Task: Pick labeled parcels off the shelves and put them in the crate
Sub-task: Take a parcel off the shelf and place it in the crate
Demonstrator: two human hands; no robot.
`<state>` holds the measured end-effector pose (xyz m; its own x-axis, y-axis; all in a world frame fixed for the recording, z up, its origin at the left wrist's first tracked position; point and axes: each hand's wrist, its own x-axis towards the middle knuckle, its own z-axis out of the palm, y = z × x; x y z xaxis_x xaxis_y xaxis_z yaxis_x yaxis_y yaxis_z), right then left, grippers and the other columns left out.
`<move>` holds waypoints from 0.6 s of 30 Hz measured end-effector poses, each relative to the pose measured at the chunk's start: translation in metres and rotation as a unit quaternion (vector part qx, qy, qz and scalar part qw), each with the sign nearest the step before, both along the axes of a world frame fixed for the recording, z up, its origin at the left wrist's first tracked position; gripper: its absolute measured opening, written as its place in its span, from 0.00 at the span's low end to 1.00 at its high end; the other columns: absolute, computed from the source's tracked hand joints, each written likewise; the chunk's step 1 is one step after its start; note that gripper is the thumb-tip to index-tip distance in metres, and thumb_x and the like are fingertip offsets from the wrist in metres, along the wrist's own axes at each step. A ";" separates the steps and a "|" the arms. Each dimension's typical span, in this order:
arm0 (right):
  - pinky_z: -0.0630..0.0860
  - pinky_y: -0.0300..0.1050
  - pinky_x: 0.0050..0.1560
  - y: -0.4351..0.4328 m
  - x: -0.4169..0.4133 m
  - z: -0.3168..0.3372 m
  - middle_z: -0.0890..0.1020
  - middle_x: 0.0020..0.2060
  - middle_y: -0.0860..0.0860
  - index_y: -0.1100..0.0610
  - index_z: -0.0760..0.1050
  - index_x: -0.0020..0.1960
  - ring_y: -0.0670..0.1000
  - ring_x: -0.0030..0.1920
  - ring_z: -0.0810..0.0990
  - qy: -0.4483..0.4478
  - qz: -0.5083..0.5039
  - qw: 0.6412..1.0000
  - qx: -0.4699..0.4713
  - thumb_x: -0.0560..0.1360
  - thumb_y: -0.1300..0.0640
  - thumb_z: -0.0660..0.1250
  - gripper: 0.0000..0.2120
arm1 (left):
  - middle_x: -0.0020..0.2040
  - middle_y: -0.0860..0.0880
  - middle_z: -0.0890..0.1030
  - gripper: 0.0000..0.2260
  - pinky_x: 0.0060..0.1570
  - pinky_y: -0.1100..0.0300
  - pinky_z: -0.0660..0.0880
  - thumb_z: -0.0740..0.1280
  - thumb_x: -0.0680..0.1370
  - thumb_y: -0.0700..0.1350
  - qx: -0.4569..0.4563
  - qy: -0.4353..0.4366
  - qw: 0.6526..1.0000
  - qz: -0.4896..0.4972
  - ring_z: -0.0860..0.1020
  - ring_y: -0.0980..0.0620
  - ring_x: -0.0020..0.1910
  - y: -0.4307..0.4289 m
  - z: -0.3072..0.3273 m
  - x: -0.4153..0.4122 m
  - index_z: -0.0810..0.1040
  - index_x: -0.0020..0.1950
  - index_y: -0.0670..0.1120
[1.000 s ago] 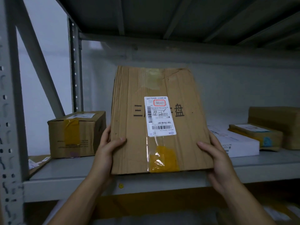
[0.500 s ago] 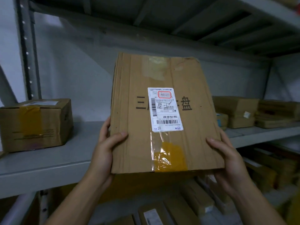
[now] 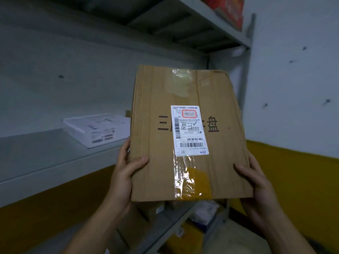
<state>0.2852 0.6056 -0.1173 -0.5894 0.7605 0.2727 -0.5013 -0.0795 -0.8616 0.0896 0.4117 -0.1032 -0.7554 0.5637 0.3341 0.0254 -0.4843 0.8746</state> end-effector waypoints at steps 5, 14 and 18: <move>0.79 0.53 0.42 0.073 0.069 -0.026 0.83 0.56 0.52 0.45 0.74 0.66 0.55 0.53 0.83 -0.030 -0.058 0.998 -0.018 0.69 0.57 0.70 0.26 | 0.60 0.46 0.79 0.35 0.40 0.49 0.79 0.69 0.65 0.46 -0.034 -0.024 0.997 -0.067 0.82 0.44 0.50 0.102 -0.028 0.046 0.67 0.72 0.58; 0.80 0.57 0.53 0.173 0.174 -0.099 0.85 0.54 0.50 0.44 0.71 0.67 0.54 0.54 0.84 -0.109 -0.160 0.978 -0.083 0.70 0.50 0.72 0.26 | 0.64 0.47 0.77 0.36 0.51 0.44 0.76 0.71 0.64 0.46 -0.103 -0.064 0.978 -0.171 0.78 0.41 0.58 0.259 -0.099 0.121 0.68 0.72 0.59; 0.78 0.65 0.56 0.210 0.209 -0.132 0.84 0.55 0.50 0.42 0.72 0.67 0.56 0.56 0.83 -0.132 -0.190 0.966 -0.119 0.72 0.47 0.72 0.25 | 0.63 0.48 0.78 0.35 0.48 0.50 0.75 0.72 0.67 0.42 -0.140 -0.079 0.963 -0.216 0.78 0.44 0.58 0.316 -0.122 0.149 0.67 0.73 0.56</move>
<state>0.4945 0.8159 -0.2498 -0.2814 0.9578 -0.0583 -0.2994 -0.1454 -0.9430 0.2386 0.7273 -0.2255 -0.4584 0.8884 0.0240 -0.2693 -0.1647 0.9489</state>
